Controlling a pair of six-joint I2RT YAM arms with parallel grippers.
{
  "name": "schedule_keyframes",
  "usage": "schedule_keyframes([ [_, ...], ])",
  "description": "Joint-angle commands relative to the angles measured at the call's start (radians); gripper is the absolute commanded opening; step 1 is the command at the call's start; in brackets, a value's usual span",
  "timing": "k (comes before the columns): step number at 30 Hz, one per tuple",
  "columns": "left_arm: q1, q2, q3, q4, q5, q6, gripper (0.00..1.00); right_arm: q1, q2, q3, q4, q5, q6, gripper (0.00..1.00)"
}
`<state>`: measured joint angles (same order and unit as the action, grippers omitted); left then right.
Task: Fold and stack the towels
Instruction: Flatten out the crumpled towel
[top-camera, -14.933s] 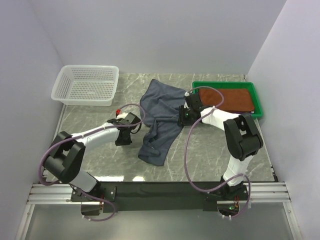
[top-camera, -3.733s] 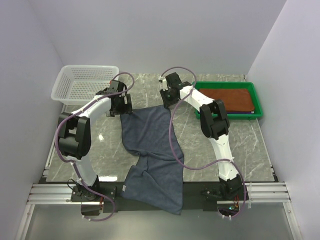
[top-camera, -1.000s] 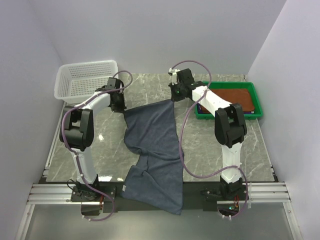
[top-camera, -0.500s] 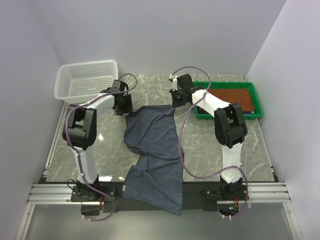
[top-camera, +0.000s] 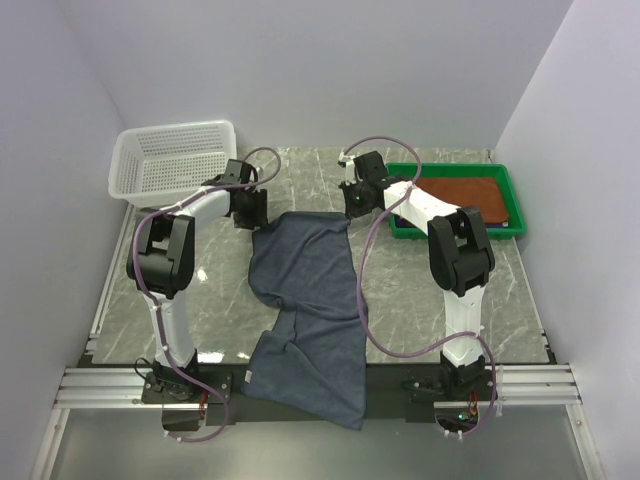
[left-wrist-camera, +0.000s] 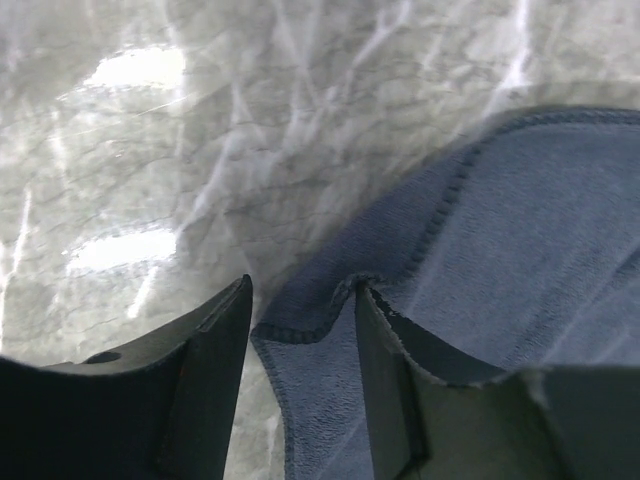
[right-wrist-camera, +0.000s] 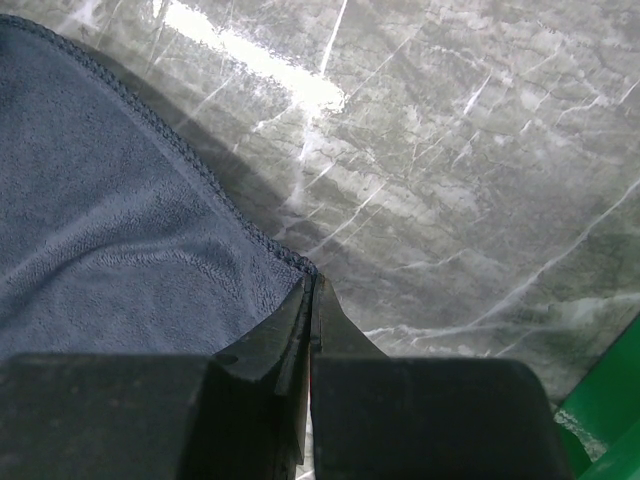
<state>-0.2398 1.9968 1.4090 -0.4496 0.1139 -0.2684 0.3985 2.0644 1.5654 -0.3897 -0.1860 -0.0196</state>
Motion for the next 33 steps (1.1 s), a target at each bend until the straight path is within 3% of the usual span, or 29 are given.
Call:
schedule_keyframes([
  [1,0.0,0.007,0.05,0.028,0.073,0.044,0.5,-0.006,-0.01,-0.001,0.029,-0.013,0.001,0.0],
  [26,0.0,0.013,0.093,0.029,0.107,0.081,0.43,-0.004,-0.009,0.005,0.022,-0.029,0.006,0.0],
  [33,0.011,0.025,0.108,0.04,0.017,0.018,0.32,-0.006,-0.001,0.008,0.018,-0.039,0.007,0.0],
])
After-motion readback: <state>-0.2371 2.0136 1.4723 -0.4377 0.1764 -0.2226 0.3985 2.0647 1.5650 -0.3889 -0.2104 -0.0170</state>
